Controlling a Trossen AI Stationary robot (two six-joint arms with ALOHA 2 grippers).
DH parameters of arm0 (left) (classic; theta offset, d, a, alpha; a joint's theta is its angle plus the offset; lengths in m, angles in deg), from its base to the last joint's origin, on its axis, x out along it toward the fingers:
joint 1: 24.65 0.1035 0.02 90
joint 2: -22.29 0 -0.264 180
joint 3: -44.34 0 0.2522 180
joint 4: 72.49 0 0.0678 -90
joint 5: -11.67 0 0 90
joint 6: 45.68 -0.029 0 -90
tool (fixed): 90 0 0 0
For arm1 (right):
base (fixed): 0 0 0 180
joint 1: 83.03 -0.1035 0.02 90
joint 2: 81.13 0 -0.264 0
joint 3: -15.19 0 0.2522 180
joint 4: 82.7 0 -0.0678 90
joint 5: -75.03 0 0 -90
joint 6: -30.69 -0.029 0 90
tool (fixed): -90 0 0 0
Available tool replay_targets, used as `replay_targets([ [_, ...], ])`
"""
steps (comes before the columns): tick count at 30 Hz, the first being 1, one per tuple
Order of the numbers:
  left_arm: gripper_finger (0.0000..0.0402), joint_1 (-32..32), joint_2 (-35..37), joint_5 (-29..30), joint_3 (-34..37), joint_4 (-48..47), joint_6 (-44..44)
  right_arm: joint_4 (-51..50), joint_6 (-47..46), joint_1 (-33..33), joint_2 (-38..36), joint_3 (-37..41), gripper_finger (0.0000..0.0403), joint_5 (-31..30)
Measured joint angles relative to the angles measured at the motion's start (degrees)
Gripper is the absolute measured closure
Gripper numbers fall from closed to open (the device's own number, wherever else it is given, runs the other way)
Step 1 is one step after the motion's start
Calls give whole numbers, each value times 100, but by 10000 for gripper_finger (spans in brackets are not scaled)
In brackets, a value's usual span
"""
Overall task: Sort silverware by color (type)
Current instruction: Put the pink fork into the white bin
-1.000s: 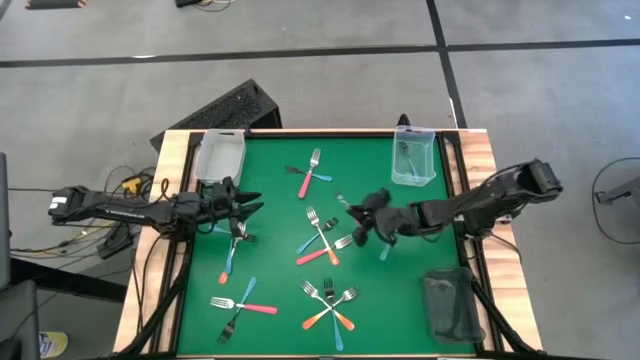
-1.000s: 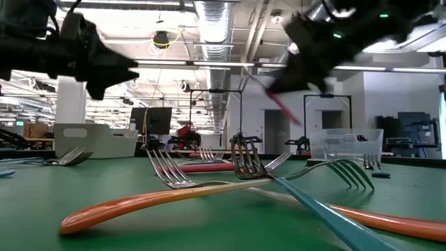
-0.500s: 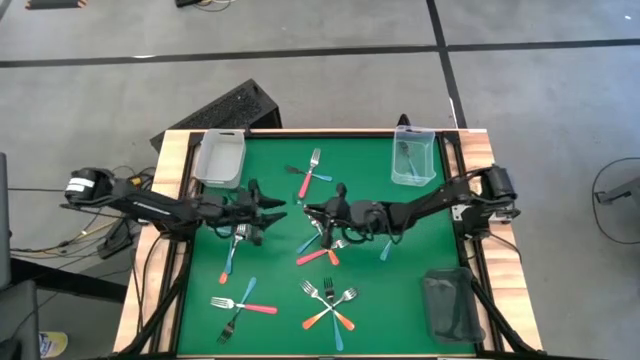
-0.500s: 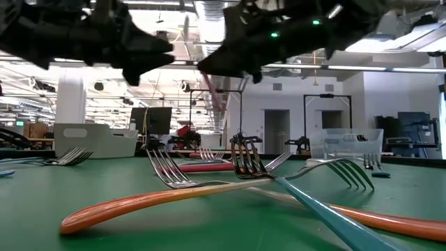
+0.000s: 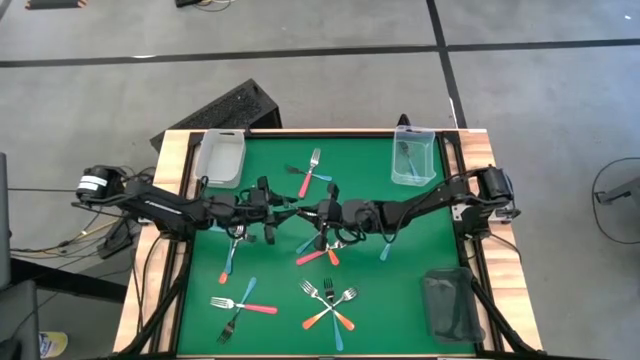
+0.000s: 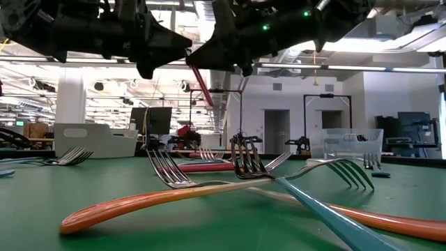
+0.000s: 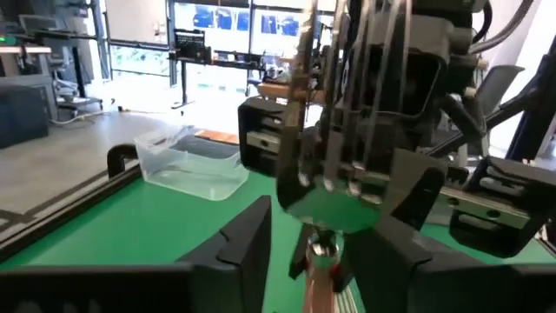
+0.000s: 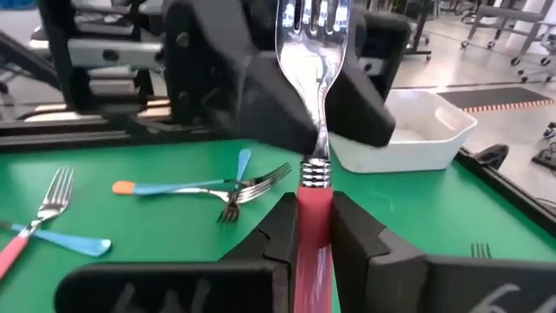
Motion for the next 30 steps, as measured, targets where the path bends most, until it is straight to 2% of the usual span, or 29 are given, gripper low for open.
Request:
replay_targets([
  [6,384,24,13,-81,2,-13,-66,40,13,4,3,-1,337,6],
  [10,385,143,103,-108,-2,-289,-34,-14,-323,4,3,-1,309,-14],
  [13,385,319,559,257,2,-887,-74,-189,-540,6,-8,3,276,-85],
  [16,385,550,1403,683,-125,-2293,-69,-686,-868,-20,-45,5,246,-334],
  [19,385,861,2376,1309,-584,-4702,31,-1193,-1165,-6,-49,5,224,-498],
  [23,385,1346,3150,2423,-1448,-7623,637,-1382,-1279,1,-19,3,213,-524],
  [27,385,1979,3434,3154,-2023,-9222,944,-1256,-1222,14,-1,7,214,-508],
  [30,385,2524,3460,2981,-2141,-9560,1009,-1127,-1179,81,-1,5,217,-512],
])
